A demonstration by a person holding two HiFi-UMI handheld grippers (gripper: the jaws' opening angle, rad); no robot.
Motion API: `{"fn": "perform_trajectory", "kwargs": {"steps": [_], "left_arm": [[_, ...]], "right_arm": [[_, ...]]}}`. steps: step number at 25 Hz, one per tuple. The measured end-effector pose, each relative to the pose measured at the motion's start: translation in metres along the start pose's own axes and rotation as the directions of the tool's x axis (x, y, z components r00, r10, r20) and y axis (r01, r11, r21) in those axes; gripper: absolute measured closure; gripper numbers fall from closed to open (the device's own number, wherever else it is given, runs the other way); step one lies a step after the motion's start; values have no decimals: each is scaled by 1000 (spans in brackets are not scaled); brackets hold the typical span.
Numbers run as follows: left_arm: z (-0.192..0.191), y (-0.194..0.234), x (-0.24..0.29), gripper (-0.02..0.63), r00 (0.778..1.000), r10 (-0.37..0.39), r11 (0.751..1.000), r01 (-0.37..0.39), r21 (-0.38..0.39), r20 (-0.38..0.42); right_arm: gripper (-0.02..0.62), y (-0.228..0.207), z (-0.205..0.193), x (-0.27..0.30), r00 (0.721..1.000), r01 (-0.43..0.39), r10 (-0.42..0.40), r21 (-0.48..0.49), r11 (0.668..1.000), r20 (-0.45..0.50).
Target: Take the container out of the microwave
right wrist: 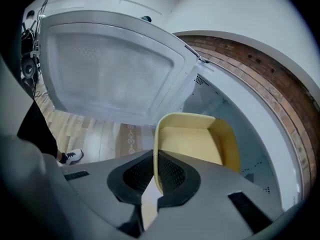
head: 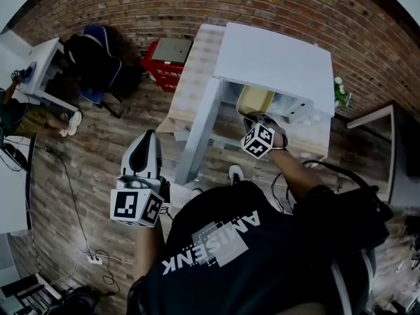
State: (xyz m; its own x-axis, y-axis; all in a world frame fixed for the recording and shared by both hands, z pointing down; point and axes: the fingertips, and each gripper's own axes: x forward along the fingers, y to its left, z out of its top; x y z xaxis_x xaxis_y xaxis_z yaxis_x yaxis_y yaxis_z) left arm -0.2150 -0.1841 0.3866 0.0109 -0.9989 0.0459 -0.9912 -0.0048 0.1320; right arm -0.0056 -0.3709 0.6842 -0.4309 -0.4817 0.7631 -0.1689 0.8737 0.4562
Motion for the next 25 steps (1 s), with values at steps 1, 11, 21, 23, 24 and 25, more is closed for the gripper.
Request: {"fn": "perform_trajectory", "kwargs": {"steps": [1,11,21,23,24,25], "left_arm": [[0,0,-1,592,1000,-14,1000,14,-2,0],[-4,7,-12,593,991,-134,991,134,-4,2],[-12,14,-17,593,972,-237,972,237,-11,-9],[-15,15,-18,593,966,-258,966,257,-7,-15],[-16,15,-18,594,963,-269,963,269,-9,-16],[-17,15,-18,593,960,-281,960,281,-11,-17]], "right_arm": [[551,5,1,-4,1000,-3,3,9,1000,-2],[551,53,11,-45,999,-40,41,79,996,-15],[551,82,37,-94,1000,-23,22,147,989,7],[551,85,43,-107,1000,-12,11,161,987,10],[551,85,45,-114,1000,-4,3,170,985,11],[551,85,47,-121,1000,4,-6,180,984,12]]}}
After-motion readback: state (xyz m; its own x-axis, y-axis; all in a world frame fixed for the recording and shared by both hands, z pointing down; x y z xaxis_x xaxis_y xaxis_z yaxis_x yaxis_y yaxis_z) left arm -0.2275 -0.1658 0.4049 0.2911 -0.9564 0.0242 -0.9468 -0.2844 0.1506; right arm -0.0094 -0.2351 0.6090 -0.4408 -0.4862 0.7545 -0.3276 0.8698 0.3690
